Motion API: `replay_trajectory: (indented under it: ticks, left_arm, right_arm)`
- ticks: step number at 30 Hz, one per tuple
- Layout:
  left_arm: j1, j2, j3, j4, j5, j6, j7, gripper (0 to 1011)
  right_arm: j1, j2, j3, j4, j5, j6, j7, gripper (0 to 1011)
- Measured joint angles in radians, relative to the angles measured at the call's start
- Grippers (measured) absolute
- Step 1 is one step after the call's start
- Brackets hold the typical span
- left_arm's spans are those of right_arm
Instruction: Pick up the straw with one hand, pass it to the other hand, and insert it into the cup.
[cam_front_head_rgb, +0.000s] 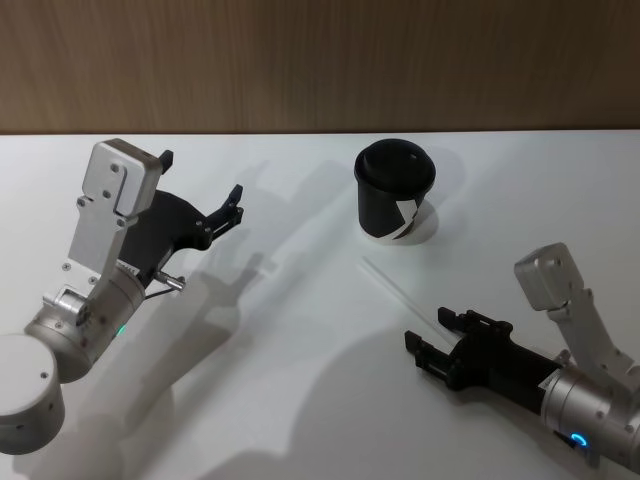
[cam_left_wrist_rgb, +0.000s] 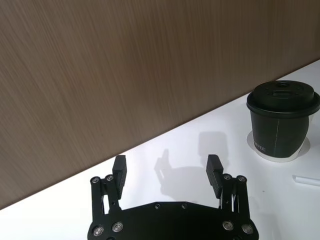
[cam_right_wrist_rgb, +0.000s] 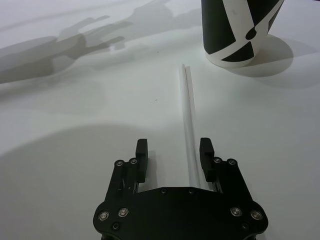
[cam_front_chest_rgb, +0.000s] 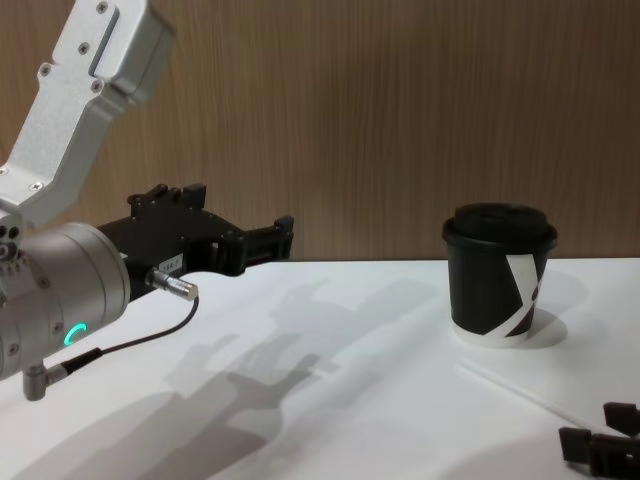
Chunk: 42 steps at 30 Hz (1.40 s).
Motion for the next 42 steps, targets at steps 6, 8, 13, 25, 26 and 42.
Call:
replay_trajectory:
  ticks: [6, 8, 13, 25, 26, 42]
  left_arm:
    - [0.000, 0.000, 0.000, 0.000, 0.000, 0.000, 0.000, 1003]
    - [0.000, 0.000, 0.000, 0.000, 0.000, 0.000, 0.000, 1003]
    - [0.000, 0.000, 0.000, 0.000, 0.000, 0.000, 0.000, 1003]
    - [0.000, 0.000, 0.000, 0.000, 0.000, 0.000, 0.000, 1003]
    - [0.000, 0.000, 0.000, 0.000, 0.000, 0.000, 0.000, 1003]
    - [0.000, 0.000, 0.000, 0.000, 0.000, 0.000, 0.000, 1003]
  right_arm:
    - [0.000, 0.000, 0.000, 0.000, 0.001, 0.000, 0.000, 585]
    - [0.000, 0.000, 0.000, 0.000, 0.001, 0.000, 0.000, 566]
    - [-0.001, 0.000, 0.000, 0.001, 0.001, 0.000, 0.000, 534]
    - [-0.001, 0.000, 0.000, 0.002, 0.001, 0.001, 0.000, 461]
    - [-0.001, 0.000, 0.000, 0.002, 0.001, 0.001, 0.000, 446]
    - [-0.001, 0.000, 0.000, 0.002, 0.001, 0.002, 0.000, 343]
